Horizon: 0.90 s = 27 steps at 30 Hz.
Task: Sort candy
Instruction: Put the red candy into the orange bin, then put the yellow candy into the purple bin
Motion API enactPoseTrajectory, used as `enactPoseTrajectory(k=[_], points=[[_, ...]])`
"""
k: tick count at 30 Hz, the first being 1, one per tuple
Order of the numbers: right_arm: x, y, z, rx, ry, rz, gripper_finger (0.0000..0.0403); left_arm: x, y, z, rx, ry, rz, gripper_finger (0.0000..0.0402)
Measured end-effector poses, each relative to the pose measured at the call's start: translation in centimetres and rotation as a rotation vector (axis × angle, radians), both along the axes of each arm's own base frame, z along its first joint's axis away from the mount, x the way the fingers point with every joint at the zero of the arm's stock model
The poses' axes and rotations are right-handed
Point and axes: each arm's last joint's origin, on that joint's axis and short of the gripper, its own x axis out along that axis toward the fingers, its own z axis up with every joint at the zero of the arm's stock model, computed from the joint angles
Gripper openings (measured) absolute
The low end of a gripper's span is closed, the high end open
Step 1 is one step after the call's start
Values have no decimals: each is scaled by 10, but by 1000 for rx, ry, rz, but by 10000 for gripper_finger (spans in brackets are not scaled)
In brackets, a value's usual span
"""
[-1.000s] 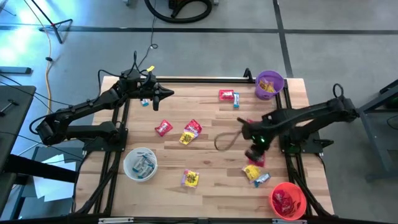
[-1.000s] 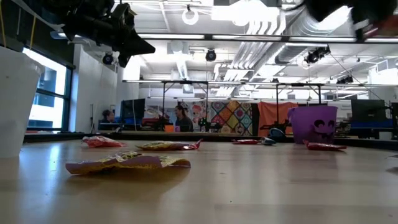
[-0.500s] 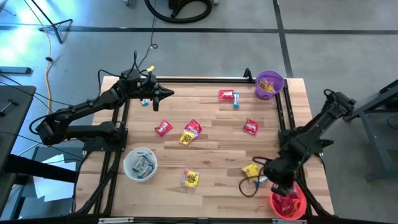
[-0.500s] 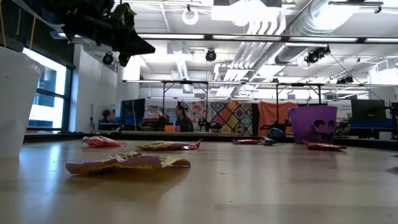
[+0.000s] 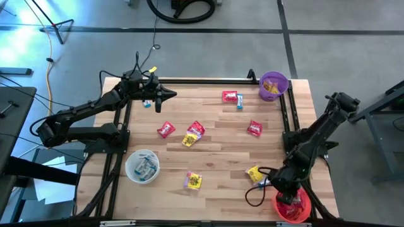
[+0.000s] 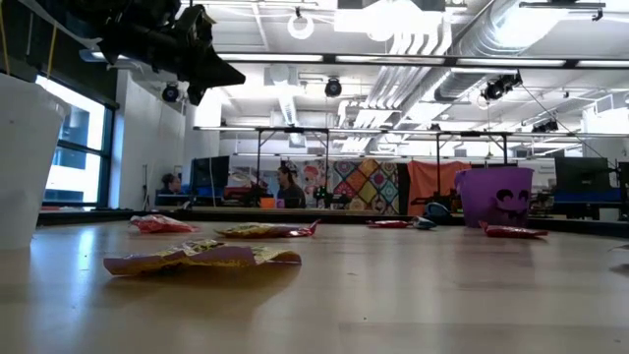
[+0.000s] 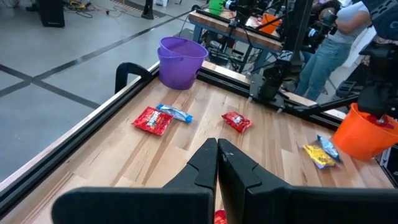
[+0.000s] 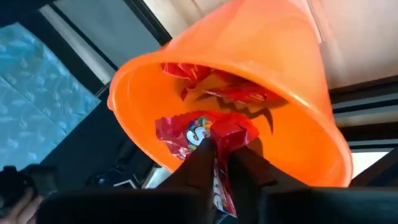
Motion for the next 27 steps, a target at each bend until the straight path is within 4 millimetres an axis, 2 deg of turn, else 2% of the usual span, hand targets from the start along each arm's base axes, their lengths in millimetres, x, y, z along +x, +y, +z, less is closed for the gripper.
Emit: enactPoseTrajectory(k=[4, 10, 15, 19, 23, 27], points=[[3, -1, 6, 0, 5, -20, 93, -1, 2, 0, 0, 0, 10, 0], [5, 2, 36, 0, 6, -19, 171, -4, 4, -3, -8, 28, 23, 0], [8, -7, 77, -96, -47, -90, 189, -6, 4, -6, 3, 59, 15, 0], [20, -27, 100, -242, -177, -228, 185, -6, 3, -6, 31, 66, -26, 0], [37, -50, 96, -363, -246, -354, 183, -6, 2, -7, 31, 63, -52, 0], [56, -73, 68, -436, -262, -466, 183, -6, 2, -7, 26, 68, -52, 0]])
